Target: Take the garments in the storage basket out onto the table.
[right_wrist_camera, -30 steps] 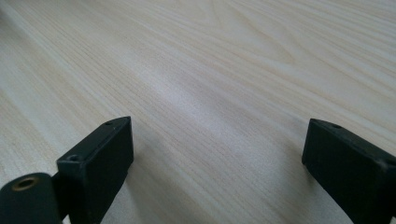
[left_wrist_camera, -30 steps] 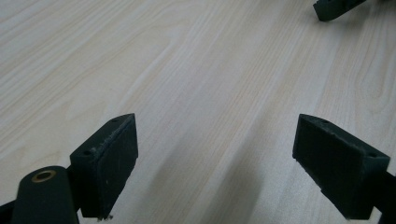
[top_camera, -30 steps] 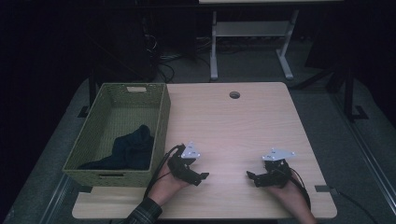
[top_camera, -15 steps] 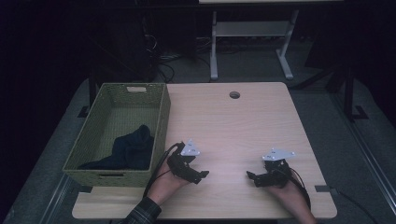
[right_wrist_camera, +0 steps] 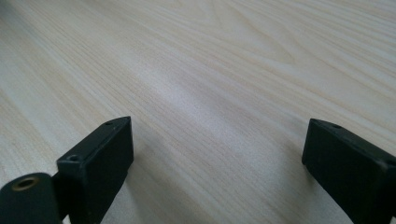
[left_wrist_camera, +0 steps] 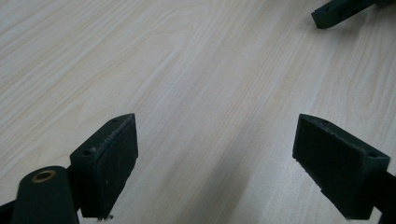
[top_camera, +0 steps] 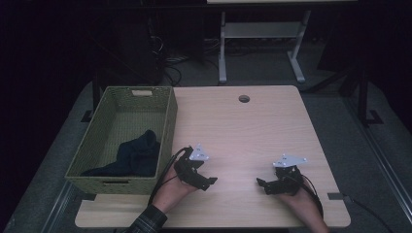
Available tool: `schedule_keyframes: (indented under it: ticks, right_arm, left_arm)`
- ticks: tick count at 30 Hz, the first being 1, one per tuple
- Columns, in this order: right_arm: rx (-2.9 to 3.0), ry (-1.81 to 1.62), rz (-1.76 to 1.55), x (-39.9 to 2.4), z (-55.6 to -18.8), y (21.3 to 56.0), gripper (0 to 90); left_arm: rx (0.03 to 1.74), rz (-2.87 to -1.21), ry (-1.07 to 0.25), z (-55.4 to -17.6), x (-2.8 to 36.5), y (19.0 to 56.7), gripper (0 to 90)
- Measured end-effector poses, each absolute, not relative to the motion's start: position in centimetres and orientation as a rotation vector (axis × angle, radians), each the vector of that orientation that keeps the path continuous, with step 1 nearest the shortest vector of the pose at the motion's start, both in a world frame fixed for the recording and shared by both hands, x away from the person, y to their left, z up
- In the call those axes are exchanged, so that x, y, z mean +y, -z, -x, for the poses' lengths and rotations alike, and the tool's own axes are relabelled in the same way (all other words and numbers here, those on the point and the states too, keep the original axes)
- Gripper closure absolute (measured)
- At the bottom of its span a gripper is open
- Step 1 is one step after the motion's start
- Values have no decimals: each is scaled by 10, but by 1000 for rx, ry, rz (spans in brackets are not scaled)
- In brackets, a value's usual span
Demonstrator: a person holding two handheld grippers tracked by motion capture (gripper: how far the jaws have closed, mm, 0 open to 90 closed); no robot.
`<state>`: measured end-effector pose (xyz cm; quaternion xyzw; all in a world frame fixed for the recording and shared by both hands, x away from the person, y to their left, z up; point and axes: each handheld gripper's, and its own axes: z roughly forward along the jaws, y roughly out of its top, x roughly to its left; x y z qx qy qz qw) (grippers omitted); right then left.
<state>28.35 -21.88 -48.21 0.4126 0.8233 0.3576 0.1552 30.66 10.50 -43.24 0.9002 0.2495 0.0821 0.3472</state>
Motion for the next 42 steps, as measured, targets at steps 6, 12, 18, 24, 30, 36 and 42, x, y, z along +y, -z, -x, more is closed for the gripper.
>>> schedule_keyframes:
  ticks: [6,12,18,24,30,36,42]
  right_arm:
    - [2358,-1025,-1182,-219,-283,482,85]
    - [2358,-1025,-1181,-219,-284,482,85]
    - [2358,-1024,-1181,-219,-284,482,85]
    - [2358,-1025,-1181,-219,-284,482,85]
    - [2358,-1025,-1182,-219,-283,482,86]
    - [2358,-1025,-1183,-219,-283,482,85]
    - [2358,-1025,-1182,-219,-283,482,85]
  left_arm:
    - [649,-2333,-203,-307,106,427,138]
    - [644,-2349,-198,-307,105,423,138]
    - [641,-2354,-192,-307,105,418,138]
    - [638,-2355,-179,-309,105,410,140]
    - [628,-2361,-174,-310,103,404,140]
    - [628,-2357,-157,-312,102,399,140]
    - [621,-2347,-159,-315,102,391,143]
